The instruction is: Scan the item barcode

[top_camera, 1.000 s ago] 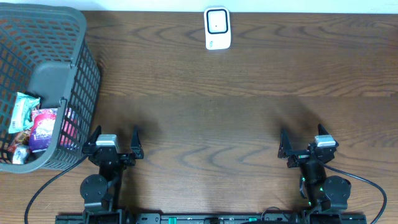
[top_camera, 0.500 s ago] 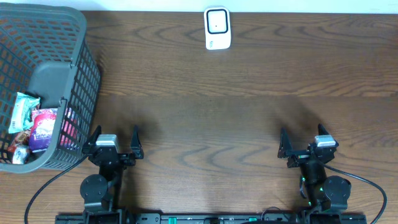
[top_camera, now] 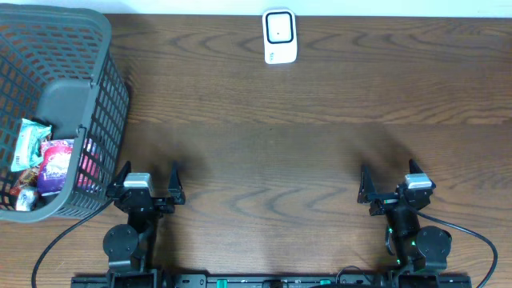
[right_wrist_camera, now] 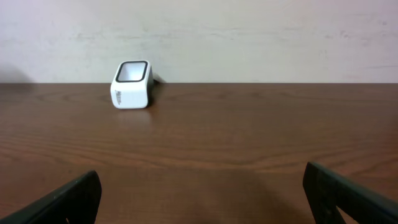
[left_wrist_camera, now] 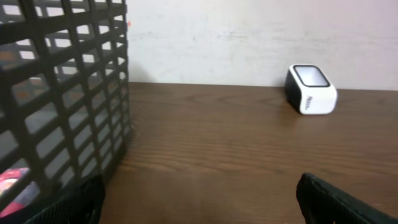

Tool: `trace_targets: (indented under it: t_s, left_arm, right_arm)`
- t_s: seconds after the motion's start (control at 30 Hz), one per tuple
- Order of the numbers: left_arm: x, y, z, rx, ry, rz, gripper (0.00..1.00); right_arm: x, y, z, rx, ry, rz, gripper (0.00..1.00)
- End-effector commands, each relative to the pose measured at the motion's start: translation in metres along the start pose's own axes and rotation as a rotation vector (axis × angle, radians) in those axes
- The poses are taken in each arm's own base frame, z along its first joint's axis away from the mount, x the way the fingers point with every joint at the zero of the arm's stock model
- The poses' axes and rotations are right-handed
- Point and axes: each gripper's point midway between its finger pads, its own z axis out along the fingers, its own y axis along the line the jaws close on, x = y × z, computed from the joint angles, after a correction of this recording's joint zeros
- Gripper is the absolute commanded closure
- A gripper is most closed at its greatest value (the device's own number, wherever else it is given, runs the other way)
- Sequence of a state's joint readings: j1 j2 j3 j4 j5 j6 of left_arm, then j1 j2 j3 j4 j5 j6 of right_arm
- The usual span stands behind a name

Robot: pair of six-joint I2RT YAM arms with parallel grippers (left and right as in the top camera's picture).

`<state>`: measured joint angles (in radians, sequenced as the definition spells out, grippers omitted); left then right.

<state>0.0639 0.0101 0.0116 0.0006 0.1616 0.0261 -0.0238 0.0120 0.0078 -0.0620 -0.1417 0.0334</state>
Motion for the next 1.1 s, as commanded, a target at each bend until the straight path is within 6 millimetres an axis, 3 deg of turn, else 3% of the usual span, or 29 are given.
trace_targets:
  t_s: [0.0, 0.17, 0.27, 0.37, 0.6, 0.7, 0.87, 0.97, 1.07]
  left_arm:
    - [0.009, -0.01, 0.0, 0.06, 0.029, -0.039, 0.02]
    - [0.015, -0.009, 0.0, 0.055, 0.055, -0.042, 0.02]
    - [-0.017, -0.008, -0.001, 0.05, -0.077, -0.012, 0.02]
    - [-0.062, -0.011, -0.009, 0.061, -0.263, 0.013, 0.02]
    - [-0.153, -0.02, -0.056, 0.081, -0.686, 0.071, 0.02]
    - [-0.175, -0.019, -0.076, 0.061, -0.805, 0.077, 0.02]
    - [-0.201, 0.002, -0.097, -0.062, -0.923, 0.026, 0.02]
    - [-0.221, 0.001, -0.096, -0.061, -0.917, 0.03, 0.02]
    - [-0.249, -0.007, -0.079, -0.019, -0.868, 0.054, 0.02]
  right_arm:
    - [0.0, -0.004, 0.0, 0.015, -0.002, 0.007, 0.01]
    - [0.0, -0.004, 0.0, 0.015, -0.002, 0.007, 0.01]
    - [0.0, -0.004, 0.0, 0.015, -0.002, 0.007, 0.01]
    - [0.0, -0.004, 0.0, 0.015, -0.002, 0.007, 0.01]
    - [0.0, -0.004, 0.0, 0.015, -0.002, 0.007, 0.01]
    - [0.0, -0.004, 0.0, 0.015, -0.002, 0.007, 0.01]
    - [0.0, -0.004, 0.0, 0.015, -0.002, 0.007, 0.01]
    - [0.0, -0.004, 0.0, 0.015, -0.002, 0.007, 0.01]
    - [0.0, -0.004, 0.0, 0.015, -0.002, 0.007, 0.01]
